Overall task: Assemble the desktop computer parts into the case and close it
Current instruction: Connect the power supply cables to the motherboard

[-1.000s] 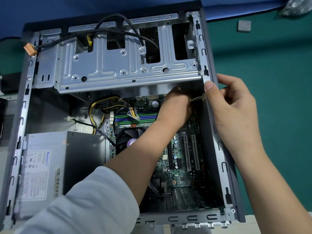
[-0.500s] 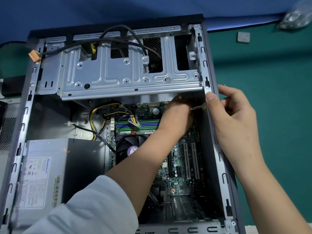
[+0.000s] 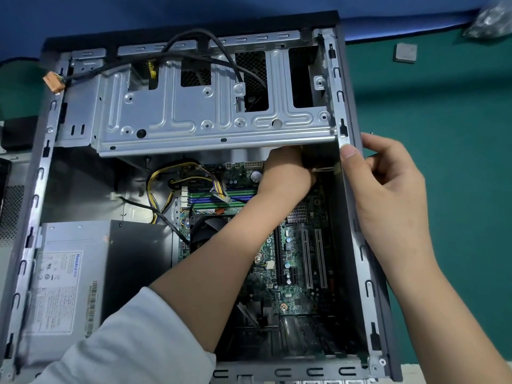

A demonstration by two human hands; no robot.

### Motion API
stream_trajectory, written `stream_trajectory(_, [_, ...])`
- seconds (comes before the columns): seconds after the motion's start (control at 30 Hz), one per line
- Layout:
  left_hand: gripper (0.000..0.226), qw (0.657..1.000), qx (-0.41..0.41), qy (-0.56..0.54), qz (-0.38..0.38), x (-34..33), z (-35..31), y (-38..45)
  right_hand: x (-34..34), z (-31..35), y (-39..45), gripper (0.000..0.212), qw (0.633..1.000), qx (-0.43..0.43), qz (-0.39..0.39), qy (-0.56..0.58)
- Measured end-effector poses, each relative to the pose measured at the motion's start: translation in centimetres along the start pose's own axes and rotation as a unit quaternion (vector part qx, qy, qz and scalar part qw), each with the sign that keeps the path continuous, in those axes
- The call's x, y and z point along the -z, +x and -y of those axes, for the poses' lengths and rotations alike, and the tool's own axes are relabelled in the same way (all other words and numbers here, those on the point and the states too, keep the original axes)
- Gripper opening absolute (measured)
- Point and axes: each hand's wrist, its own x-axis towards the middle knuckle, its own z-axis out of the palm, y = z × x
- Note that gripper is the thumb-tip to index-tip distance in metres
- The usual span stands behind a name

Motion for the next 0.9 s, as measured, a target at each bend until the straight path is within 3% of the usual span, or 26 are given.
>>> stream_trajectory(0.2, [0.025, 0.999, 0.023, -0.017, 0.015, -0.3, 0.0, 0.5, 0.1, 0.0, 0.0, 0.006, 1.000, -0.007, -0.001, 0.001])
stream_trajectory(0.37, [0.019, 0.998, 0.033, -0.046, -0.017, -0.4, -0.1, 0.3, 0.0, 0.0, 0.0, 0.006, 1.000, -0.012, -0.003, 0.008])
stream_trajectory(0.6, [0.038, 0.998, -0.020, 0.040, 0.053, 0.2, -0.1, 0.0, 0.0, 0.1, 0.0, 0.008, 1.000, -0.013, -0.004, 0.002])
stream_trajectory(0.9, [0.034, 0.998, -0.052, 0.041, 0.009, -0.3, -0.1, -0.5, 0.1, 0.0, 0.0, 0.009, 1.000, -0.018, -0.002, 0.011])
